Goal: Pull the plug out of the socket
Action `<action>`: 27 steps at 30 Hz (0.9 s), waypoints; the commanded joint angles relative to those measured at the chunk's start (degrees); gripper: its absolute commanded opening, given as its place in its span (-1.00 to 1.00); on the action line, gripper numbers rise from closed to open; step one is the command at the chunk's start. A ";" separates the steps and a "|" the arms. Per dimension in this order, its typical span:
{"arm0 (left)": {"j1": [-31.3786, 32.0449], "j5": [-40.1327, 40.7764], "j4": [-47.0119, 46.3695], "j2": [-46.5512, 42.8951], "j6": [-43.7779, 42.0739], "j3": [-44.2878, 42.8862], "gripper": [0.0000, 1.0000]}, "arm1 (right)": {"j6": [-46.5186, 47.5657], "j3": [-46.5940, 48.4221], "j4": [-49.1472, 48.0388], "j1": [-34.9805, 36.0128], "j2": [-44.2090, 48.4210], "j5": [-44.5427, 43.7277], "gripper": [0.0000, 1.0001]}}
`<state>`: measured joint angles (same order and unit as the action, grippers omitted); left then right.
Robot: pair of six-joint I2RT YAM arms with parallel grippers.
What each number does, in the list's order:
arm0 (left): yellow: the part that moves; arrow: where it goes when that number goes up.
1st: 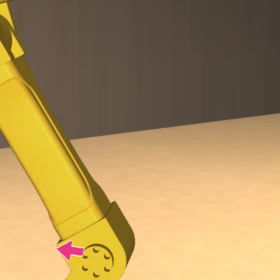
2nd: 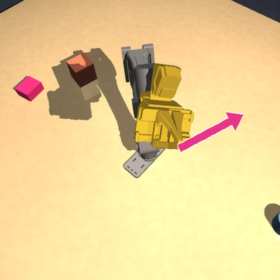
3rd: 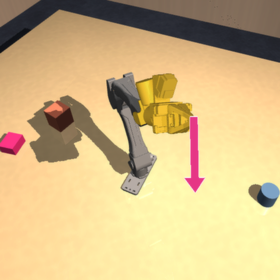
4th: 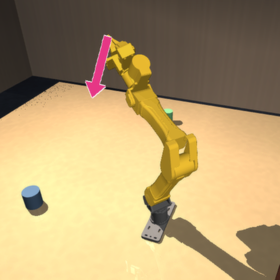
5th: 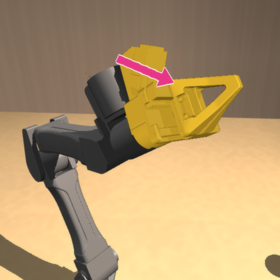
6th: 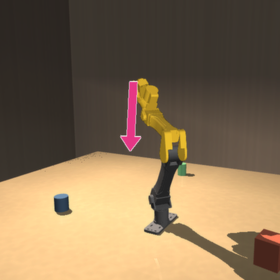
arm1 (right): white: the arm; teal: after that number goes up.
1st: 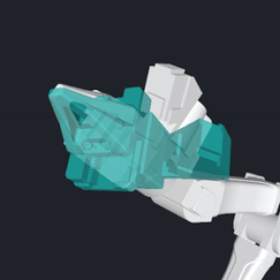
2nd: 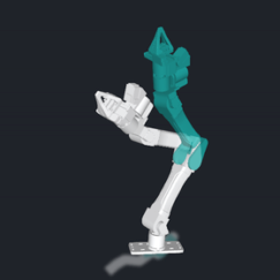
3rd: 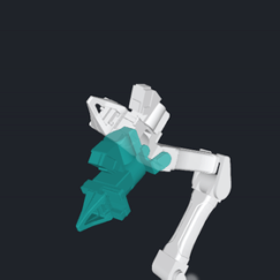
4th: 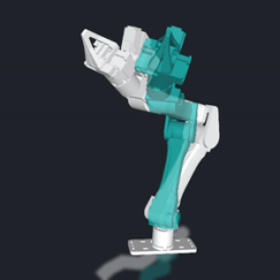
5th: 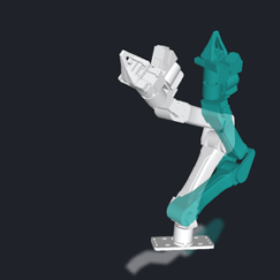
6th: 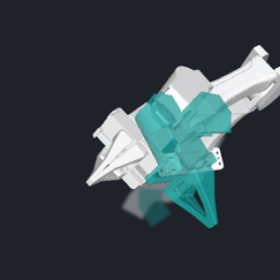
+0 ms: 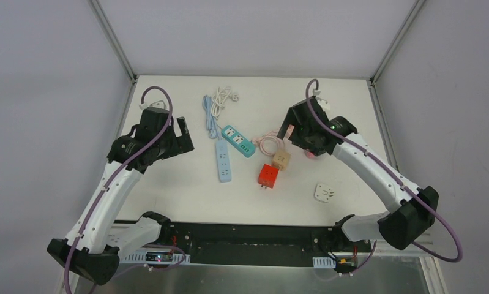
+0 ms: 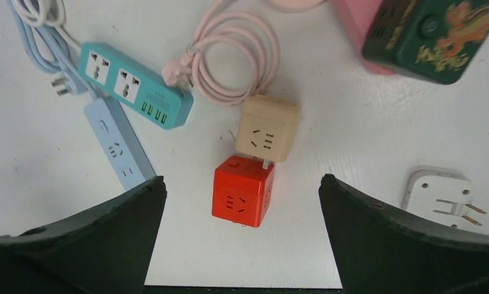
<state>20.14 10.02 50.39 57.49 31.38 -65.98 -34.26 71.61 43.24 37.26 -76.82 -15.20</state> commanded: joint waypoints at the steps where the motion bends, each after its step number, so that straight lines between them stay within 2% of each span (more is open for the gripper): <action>1: -0.61 2.88 4.45 -4.35 -5.12 -4.13 0.96 | 1.69 8.54 7.30 -4.12 1.68 -3.45 0.95; 8: -0.63 6.64 5.21 -9.25 -10.10 -4.56 0.96 | 4.25 7.43 8.91 -7.40 2.39 -7.95 0.91; 16: -0.63 8.23 1.54 -14.86 -10.68 1.75 0.97 | 3.17 -0.56 1.26 -7.56 5.84 -8.21 0.85; 27: -0.63 6.75 0.32 -13.25 -10.11 4.00 0.97 | 3.97 -1.94 -2.07 -7.59 6.87 -10.78 0.89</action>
<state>20.14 16.86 52.16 43.79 21.98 -61.67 -31.03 69.08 43.48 29.82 -70.72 -23.73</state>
